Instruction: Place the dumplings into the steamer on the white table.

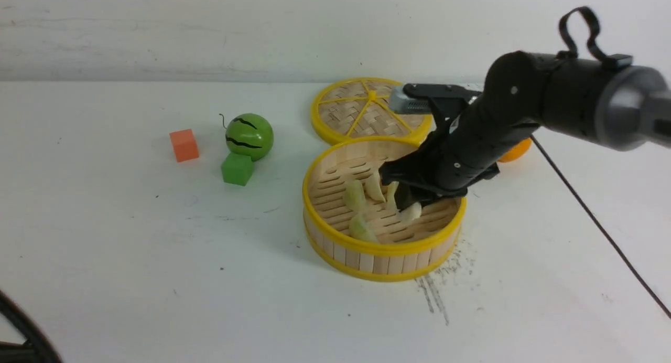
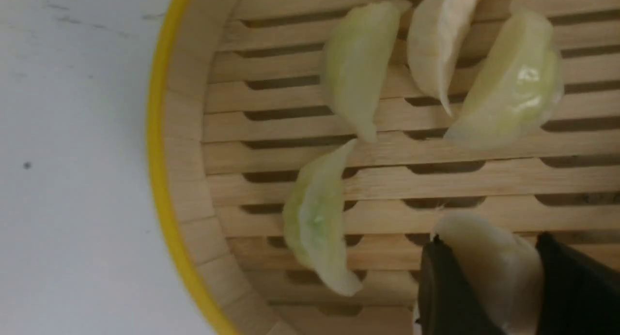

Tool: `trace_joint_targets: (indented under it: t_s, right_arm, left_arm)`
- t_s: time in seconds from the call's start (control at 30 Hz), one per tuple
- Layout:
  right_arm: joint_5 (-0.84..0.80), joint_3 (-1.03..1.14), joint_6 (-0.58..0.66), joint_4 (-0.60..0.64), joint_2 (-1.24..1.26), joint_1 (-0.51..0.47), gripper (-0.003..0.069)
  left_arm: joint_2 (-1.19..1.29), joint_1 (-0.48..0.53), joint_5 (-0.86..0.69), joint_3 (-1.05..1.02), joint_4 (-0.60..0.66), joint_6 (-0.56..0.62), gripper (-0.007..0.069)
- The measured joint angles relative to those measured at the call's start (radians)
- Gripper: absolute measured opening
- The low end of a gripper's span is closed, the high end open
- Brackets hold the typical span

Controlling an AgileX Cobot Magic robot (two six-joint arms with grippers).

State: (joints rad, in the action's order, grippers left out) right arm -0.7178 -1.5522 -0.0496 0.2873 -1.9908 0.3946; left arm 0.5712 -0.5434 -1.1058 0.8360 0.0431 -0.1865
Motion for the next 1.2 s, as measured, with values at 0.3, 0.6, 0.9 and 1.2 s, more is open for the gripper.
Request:
trace_joint_targets:
  t_s: [0.3, 0.6, 0.9, 1.2]
  right_arm:
    - [0.017, -0.006, -0.015, -0.007, -0.06, 0.0, 0.0398]
    - [-0.047, -0.026, -0.008, -0.027, 0.182, 0.0, 0.0479]
    - [0.052, 0.22, 0.108, -0.012, 0.673, 0.0, 0.0143]
    - [0.153, 0.644, 0.205, 0.034, 1.199, 0.0, -0.002]
  left_arm:
    - [-0.304, 0.0, -0.005, -0.158, -0.034, -0.073, 0.0067]
    - [-0.5, 0.0, 0.168, -0.288, -0.075, -0.1, 0.0069]
    - [-0.502, 0.0, 0.199, -0.309, -0.075, -0.1, 0.0077]
    - [-0.502, 0.0, 0.202, -0.309, -0.075, -0.1, 0.0085]
